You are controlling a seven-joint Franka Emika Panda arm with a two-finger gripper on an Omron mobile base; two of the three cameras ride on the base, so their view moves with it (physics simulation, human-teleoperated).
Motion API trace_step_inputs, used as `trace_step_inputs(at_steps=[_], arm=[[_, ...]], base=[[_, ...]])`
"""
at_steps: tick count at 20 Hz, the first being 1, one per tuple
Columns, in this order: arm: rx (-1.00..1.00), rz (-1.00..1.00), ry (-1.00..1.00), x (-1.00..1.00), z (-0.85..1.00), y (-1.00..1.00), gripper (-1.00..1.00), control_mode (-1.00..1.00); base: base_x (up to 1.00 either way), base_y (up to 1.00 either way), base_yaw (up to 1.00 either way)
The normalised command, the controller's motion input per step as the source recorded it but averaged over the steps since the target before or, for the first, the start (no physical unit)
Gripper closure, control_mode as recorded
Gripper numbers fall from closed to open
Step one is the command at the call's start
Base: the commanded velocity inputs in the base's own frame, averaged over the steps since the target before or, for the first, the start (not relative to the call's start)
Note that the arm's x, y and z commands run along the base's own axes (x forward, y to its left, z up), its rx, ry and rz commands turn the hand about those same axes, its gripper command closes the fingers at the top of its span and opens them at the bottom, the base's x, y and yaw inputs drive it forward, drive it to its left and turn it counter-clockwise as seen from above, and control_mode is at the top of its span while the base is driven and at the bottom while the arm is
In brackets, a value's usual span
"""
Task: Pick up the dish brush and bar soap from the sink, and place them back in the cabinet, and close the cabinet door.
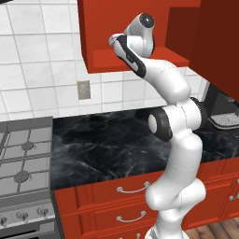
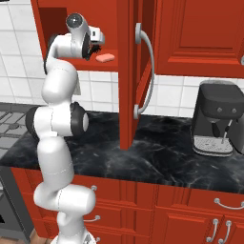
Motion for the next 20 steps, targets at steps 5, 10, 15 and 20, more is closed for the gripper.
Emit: trace_step_inputs(at_steps=[5,10,15,20], arm=[[0.0,0.0,-0.09,0.0,-0.09,0.0,-1.0,-1.0],[0.0,0.0,-0.15,-0.01,-0.14,0.0,-1.0,-1.0],[0.0,0.0,-0.08,-0.14,-0.06,-0.01,-1.0,-1.0],[0.0,0.0,-0.02,-0.36,0.02,-0.11,-1.0,-1.0]], base=[[0.0,0.0,0.0],[0.0,0.0,0.0],[0.0,0.0,0.0],[0.0,0.0,0.0]])
